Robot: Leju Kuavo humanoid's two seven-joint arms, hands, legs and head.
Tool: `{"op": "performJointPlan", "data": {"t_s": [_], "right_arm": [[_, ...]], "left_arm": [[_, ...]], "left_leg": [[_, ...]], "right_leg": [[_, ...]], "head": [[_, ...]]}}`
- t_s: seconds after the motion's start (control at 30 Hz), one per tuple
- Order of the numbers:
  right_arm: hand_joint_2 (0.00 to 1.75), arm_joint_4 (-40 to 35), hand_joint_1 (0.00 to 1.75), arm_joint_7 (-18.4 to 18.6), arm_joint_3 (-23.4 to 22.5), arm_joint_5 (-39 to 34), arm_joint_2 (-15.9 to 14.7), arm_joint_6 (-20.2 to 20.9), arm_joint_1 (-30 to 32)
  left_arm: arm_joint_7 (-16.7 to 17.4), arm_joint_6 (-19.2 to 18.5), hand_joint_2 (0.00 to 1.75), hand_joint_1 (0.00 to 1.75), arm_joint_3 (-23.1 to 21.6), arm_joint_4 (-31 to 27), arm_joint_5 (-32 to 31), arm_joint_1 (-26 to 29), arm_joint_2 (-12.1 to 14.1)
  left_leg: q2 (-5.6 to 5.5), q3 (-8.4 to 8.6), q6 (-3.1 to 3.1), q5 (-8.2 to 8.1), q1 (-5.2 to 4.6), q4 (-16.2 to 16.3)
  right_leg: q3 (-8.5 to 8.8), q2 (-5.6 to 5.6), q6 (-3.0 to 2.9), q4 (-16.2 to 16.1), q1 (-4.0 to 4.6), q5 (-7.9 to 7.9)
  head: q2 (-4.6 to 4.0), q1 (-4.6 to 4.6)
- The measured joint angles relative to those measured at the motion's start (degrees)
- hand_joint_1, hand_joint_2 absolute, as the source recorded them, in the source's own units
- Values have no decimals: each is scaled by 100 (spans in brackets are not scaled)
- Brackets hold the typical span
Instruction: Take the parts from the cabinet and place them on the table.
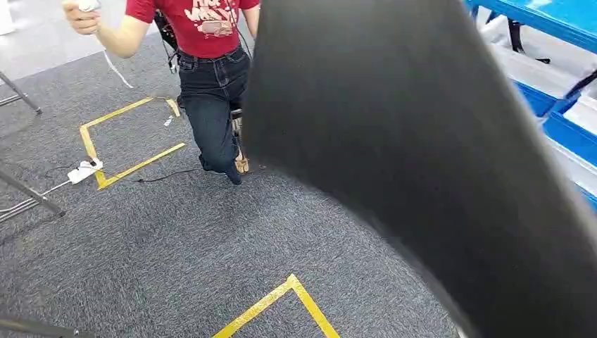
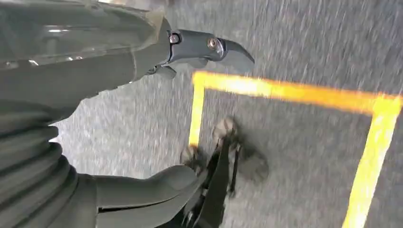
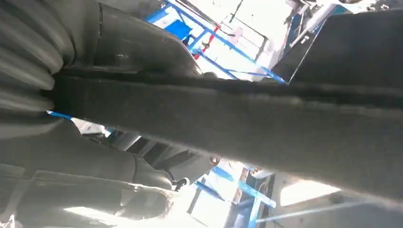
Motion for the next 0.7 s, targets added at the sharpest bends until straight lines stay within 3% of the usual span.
{"op": "performJointPlan", "data": {"t_s": [0.03,0.07,0.1,0.17,0.2,0.23,0.3,0.33,0.37,0.4,0.5,0.53,0.57,0.6,0.63,0.67,0.7], "right_arm": [[175,9,175,0,-2,0,22,2,-38],[175,13,175,-2,-2,4,35,4,-58],[175,13,175,-4,-6,2,48,4,-58],[175,40,175,-2,-17,0,48,4,-62],[175,55,175,-2,-20,2,50,4,-65],[175,68,175,-2,-20,2,57,4,-68],[175,90,175,-2,-20,4,63,4,-103],[175,92,175,-2,-20,4,66,4,-114],[175,92,175,-2,-20,2,66,4,-119],[175,92,175,-2,-24,2,63,4,-119],[175,98,175,-4,-17,4,87,4,-152],[175,96,175,-4,-11,7,90,4,-155],[175,103,175,-4,-11,9,85,4,-159],[175,103,175,-7,-15,4,85,4,-155],[175,107,175,-7,-22,-2,79,4,-142],[175,116,175,-7,-24,-2,70,4,-127],[175,129,175,-7,-24,0,61,4,-118]], "left_arm": [[0,-47,175,0,17,2,-13,7,9],[0,-54,175,0,17,4,-59,15,2],[4,-54,175,0,17,2,-96,8,18],[13,-54,175,0,17,2,-127,4,37],[18,-54,175,0,20,2,-127,14,35],[20,-54,175,0,24,2,-127,26,35],[20,-54,175,0,41,2,-127,39,42],[20,-54,175,0,44,2,-127,38,46],[20,-54,175,0,44,2,-127,27,48],[24,-54,175,0,44,2,-127,7,53],[26,-56,175,0,46,2,-127,20,64],[26,-54,175,0,48,0,-129,22,70],[28,-54,175,0,48,0,-127,28,64],[28,-54,175,0,48,0,-127,17,79],[28,-43,175,0,48,0,-131,0,88],[46,-4,175,0,48,0,-204,0,90],[91,31,175,0,42,0,-303,5,90]], "left_leg": [[119,-13,3,-33,15,55],[497,-90,-22,-169,-36,230],[739,-277,-58,-396,-19,602],[899,-726,-100,-800,18,1512],[923,-872,-118,-860,34,1796],[939,-863,-125,-787,49,1770],[1020,-466,-125,-410,71,1046],[1199,-171,-115,-225,70,546],[1589,84,-87,-173,57,160],[1555,96,-42,-174,20,126],[1323,57,83,-186,-57,114],[1225,129,154,-131,-2,28],[1167,155,182,-112,-10,-11],[1105,158,233,-98,1,-9],[1010,152,250,-104,0,-9],[907,149,253,-107,-4,-8],[811,148,256,-108,-10,-7]], "right_leg": [[5,-86,-42,-30,-73,27],[11,-163,-45,-31,-50,26],[15,-268,-122,-31,-35,16],[5,-473,-145,-31,8,6],[-1,-575,-147,-30,13,3],[-3,-663,-149,-30,16,0],[3,-820,-147,-30,15,-17],[19,-881,-135,-30,15,-26],[46,-939,-95,-28,40,-53],[10,-1003,-43,-27,110,-95],[142,-1216,36,-73,60,-113],[132,-1195,86,-49,84,-152],[100,-818,89,88,41,-218],[-45,-549,42,389,37,-370],[-303,-426,-9,887,27,-580],[-568,-385,-31,1370,27,-747],[-760,-371,-16,1691,31,-812]], "head": [[0,0],[0,-13],[0,-33],[0,-28],[0,-31],[0,-28],[0,-28],[0,-31],[0,-31],[0,-16],[0,-9],[0,-11],[0,9],[0,-2],[0,15],[0,15],[0,15]]}}
